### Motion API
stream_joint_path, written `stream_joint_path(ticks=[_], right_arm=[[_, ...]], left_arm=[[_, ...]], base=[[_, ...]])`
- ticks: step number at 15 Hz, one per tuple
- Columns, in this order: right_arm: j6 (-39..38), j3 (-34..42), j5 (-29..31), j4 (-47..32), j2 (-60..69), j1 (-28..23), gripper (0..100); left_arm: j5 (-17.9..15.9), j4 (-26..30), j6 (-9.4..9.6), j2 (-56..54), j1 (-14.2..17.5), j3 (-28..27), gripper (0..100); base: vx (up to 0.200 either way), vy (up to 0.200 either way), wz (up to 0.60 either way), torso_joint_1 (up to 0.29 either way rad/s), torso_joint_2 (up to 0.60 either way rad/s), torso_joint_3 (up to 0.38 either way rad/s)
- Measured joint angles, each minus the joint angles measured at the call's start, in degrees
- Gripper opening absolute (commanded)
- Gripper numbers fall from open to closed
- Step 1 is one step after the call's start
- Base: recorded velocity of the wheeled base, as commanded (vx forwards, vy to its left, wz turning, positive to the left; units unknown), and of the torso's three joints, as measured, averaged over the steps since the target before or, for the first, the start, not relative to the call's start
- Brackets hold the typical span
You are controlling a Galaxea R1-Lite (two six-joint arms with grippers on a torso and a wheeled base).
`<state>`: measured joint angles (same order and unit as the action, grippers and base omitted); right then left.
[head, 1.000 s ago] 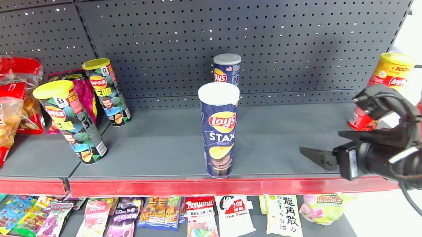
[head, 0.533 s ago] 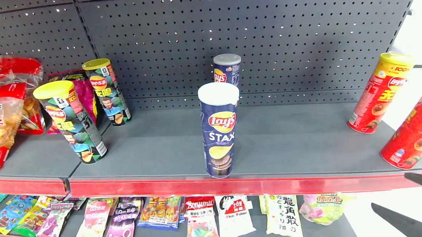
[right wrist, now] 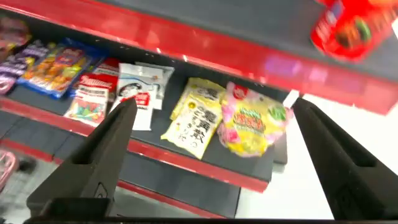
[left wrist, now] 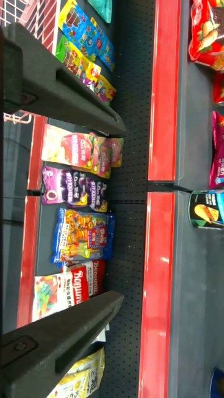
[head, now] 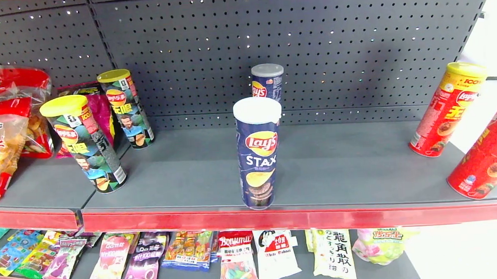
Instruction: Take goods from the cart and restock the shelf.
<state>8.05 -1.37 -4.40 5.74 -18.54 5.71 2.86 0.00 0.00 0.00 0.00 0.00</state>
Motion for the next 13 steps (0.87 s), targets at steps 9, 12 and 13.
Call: stream_joint_path(ticks=[9,12,13], right_arm=[[-8.1,1.3,1.8,-5.4,17.8,-5.4,100],[-8.1,1.4,1.8,-5.4,18.4,-5.5,100],[-8.1,1.4,1.8,-5.4,18.5,-5.5,100]], left_arm=[[0.0,0.0,0.02,0.0,0.0,0.0,100],[0.0,0.0,0.02,0.0,0.0,0.0,100],[0.0,0.0,0.0,0.0,0.0,0.0,100]], base=[[0.0,0.0,0.0,0.0,0.0,0.0],[0.0,0.0,0.0,0.0,0.0,0.0],[0.0,0.0,0.0,0.0,0.0,0.0]])
